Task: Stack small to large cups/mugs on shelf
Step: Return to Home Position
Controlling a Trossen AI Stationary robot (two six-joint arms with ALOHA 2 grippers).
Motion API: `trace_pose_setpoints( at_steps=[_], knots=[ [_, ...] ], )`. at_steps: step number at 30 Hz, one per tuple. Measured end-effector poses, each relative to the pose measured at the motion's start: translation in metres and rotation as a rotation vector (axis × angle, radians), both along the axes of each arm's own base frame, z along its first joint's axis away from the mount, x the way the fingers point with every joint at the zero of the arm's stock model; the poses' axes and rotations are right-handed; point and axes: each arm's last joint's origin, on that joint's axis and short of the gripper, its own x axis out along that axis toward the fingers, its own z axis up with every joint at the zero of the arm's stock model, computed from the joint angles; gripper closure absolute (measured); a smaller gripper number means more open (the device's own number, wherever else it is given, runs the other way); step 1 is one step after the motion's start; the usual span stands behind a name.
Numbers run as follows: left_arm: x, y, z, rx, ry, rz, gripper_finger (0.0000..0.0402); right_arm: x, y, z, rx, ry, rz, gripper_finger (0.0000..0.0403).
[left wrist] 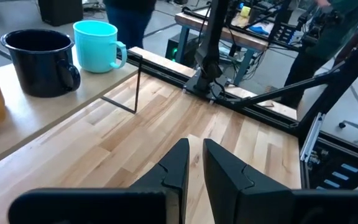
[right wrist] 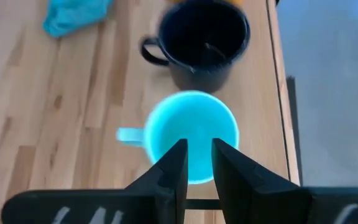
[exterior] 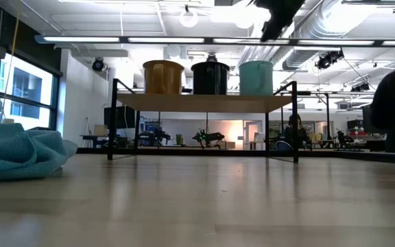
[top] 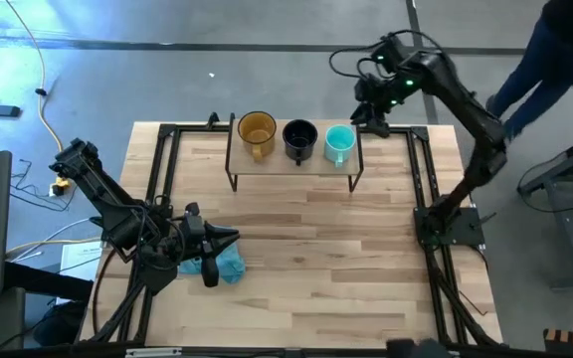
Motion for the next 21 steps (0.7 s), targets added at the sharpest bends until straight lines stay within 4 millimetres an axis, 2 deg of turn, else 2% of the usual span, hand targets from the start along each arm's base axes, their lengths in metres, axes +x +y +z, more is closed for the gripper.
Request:
trace_pose_setpoints(
  at_steps=[11, 21],
  knots=[
    [-0.001, 0.002, 0.001, 0.082, 0.002, 0.041, 0.0364, -0.064, 0.068, 0.061, -0.112, -0.212, -0.045, 0.0341],
    [-0.002, 0.004, 0.002, 0.125, -0.030, 0.120, 0.0364, -0.121, 0.129, 0.090, -0.156, -0.381, -0.096, 0.0341]
  ],
)
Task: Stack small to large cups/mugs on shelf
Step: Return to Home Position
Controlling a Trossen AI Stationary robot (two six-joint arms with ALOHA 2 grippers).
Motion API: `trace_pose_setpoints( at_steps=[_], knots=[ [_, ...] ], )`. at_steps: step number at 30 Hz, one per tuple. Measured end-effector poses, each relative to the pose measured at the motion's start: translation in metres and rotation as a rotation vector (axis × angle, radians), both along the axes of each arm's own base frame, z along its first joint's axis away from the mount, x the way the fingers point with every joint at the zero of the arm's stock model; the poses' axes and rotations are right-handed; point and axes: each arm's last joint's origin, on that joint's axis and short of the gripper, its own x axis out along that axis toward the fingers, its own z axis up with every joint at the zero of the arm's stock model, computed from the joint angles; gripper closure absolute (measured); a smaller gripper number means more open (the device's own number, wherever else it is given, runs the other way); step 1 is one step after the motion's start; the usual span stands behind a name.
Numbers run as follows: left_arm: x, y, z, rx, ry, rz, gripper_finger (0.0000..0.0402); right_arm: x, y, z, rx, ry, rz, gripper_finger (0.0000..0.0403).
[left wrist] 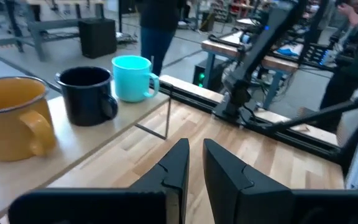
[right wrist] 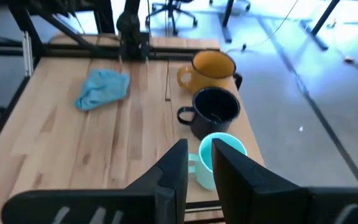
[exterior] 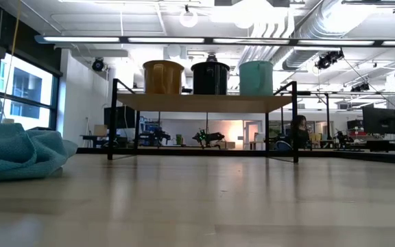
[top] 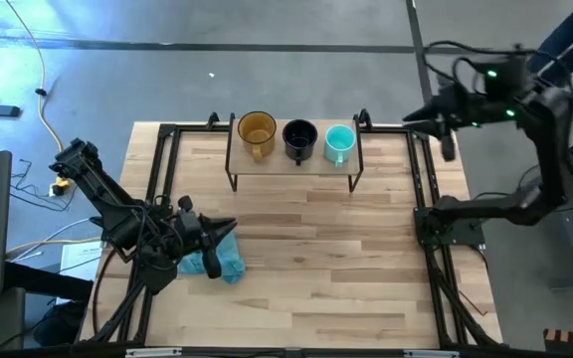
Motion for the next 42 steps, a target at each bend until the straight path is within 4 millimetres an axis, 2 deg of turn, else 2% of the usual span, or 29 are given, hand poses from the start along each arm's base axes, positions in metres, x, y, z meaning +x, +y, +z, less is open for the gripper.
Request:
trace_pose_setpoints(
  at_steps=[7, 13, 22, 26, 32, 42],
  knots=[
    [-0.002, 0.005, 0.003, 0.120, -0.014, 0.118, 0.0364, -0.033, 0.035, 0.011, -0.063, -0.131, -0.029, 0.0341],
    [0.000, 0.027, 0.011, 0.107, 0.015, 0.142, 0.0364, -0.051, 0.054, 0.010, -0.107, -0.277, -0.036, 0.0341],
    [0.007, 0.055, 0.019, 0.127, 0.094, 0.121, 0.0364, -0.054, 0.057, -0.025, -0.053, -0.355, -0.069, 0.0341],
    [0.015, 0.070, 0.031, 0.146, 0.085, 0.065, 0.0364, -0.054, 0.057, -0.037, -0.055, -0.431, -0.060, 0.0341],
    [0.031, 0.101, 0.050, 0.196, -0.005, -0.070, 0.0364, -0.056, 0.061, -0.048, -0.065, -0.551, -0.039, 0.0341],
    [0.038, 0.141, 0.056, 0.198, -0.067, -0.203, 0.0364, -0.058, 0.063, -0.051, -0.068, -0.615, -0.012, 0.0341]
  ],
)
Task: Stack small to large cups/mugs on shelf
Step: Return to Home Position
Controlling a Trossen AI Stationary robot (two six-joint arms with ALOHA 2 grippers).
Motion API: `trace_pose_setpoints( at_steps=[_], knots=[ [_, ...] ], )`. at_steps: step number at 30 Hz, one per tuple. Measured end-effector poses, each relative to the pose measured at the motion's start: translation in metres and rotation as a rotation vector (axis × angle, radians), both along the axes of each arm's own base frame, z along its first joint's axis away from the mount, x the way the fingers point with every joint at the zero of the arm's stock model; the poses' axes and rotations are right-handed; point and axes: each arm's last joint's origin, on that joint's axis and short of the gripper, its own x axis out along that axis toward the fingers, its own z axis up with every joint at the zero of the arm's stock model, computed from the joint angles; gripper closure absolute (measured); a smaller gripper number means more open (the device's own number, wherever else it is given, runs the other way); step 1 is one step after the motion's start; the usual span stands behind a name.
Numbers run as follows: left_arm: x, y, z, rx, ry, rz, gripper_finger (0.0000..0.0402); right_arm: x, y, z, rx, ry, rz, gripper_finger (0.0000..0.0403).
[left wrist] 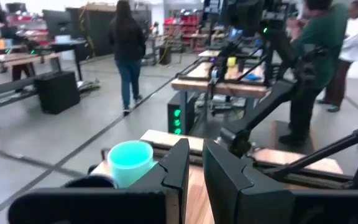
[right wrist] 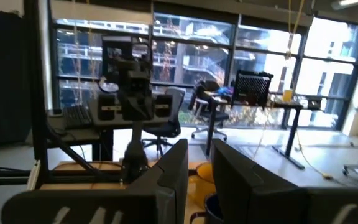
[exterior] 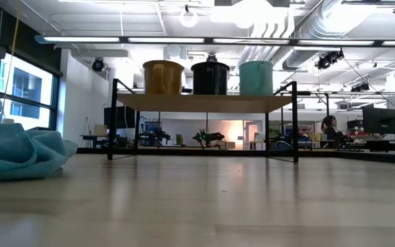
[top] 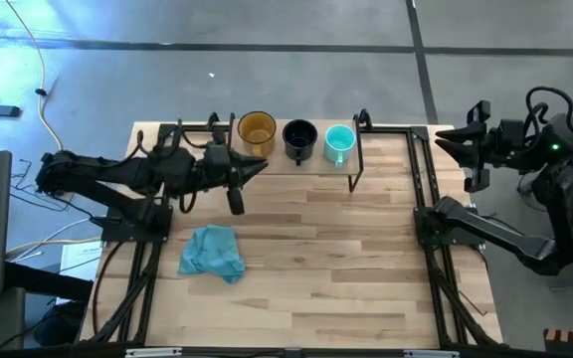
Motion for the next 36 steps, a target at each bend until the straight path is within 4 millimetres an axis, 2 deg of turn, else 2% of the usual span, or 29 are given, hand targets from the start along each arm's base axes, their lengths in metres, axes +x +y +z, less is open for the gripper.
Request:
trace_pose_setpoints(
  at_steps=[7, 15, 21, 25, 31, 36],
  knots=[
    [-0.001, 0.027, 0.011, 0.035, -0.099, -0.039, 0.0364, 0.005, -0.004, 0.006, -0.025, -0.034, 0.031, 0.0341],
    [-0.009, 0.059, 0.020, 0.062, -0.193, -0.072, 0.0364, 0.025, -0.022, 0.012, -0.063, -0.037, 0.090, 0.0341],
    [-0.017, 0.075, 0.021, 0.048, -0.200, -0.110, 0.0364, 0.035, -0.026, 0.014, -0.147, -0.037, 0.131, 0.0342],
    [-0.033, 0.078, 0.027, 0.051, -0.199, -0.112, 0.0364, 0.035, -0.026, 0.011, -0.155, -0.005, 0.132, 0.0351],
    [-0.068, 0.072, 0.033, 0.062, -0.190, -0.073, 0.0364, 0.033, -0.024, 0.003, -0.129, 0.052, 0.133, 0.0373],
    [-0.090, 0.062, 0.013, 0.050, -0.208, -0.073, 0.0364, 0.033, -0.024, -0.001, -0.098, 0.090, 0.136, 0.0379]
  ],
)
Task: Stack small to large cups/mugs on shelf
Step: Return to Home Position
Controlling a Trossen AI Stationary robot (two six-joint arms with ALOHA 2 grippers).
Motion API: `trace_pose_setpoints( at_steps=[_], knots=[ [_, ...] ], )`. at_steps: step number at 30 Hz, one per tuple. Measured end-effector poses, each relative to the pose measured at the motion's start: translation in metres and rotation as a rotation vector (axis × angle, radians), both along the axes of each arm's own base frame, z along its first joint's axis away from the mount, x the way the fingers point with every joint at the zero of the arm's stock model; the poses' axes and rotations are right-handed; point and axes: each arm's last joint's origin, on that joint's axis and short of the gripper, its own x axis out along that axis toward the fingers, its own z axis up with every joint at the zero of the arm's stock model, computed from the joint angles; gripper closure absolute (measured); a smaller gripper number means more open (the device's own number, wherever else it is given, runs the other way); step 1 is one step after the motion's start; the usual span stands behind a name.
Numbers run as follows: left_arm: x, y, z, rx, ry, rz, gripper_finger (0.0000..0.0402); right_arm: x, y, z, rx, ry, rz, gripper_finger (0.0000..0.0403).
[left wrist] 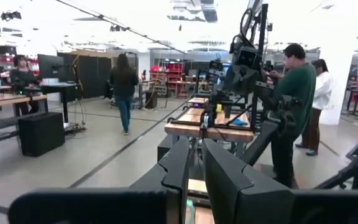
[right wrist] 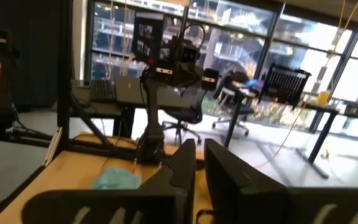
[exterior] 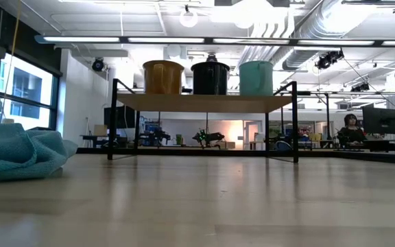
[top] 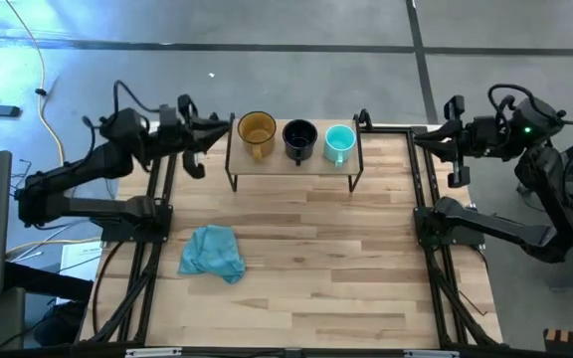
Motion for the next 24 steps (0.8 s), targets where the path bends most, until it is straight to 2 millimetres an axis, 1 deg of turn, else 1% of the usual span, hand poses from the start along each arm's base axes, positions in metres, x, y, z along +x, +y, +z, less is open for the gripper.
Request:
trace_pose_setpoints(
  at_steps=[4, 7, 11, 13, 15, 19, 24],
  knots=[
    [-0.016, -0.007, -0.026, -0.042, -0.066, 0.004, 0.0364, 0.000, 0.000, -0.005, 0.030, 0.042, -0.004, 0.0379],
    [-0.027, -0.012, -0.040, -0.055, -0.136, 0.018, 0.0364, -0.001, 0.000, -0.006, 0.039, 0.051, -0.016, 0.0379],
    [-0.041, -0.018, -0.049, -0.060, -0.179, 0.031, 0.0364, -0.007, 0.003, -0.007, 0.030, 0.040, -0.047, 0.0379],
    [-0.047, -0.021, -0.050, -0.059, -0.190, 0.042, 0.0364, -0.010, 0.005, -0.013, 0.026, 0.015, -0.059, 0.0379],
    [-0.052, -0.023, -0.050, -0.058, -0.187, 0.047, 0.0364, -0.012, 0.006, -0.023, 0.031, -0.025, -0.078, 0.0379],
    [-0.062, -0.027, -0.052, -0.059, -0.175, 0.072, 0.0364, -0.013, 0.005, -0.056, 0.074, -0.127, -0.108, 0.0379],
    [-0.074, -0.029, -0.057, -0.095, -0.145, 0.196, 0.0364, -0.007, -0.001, -0.094, 0.152, -0.256, -0.068, 0.0379]
  ],
)
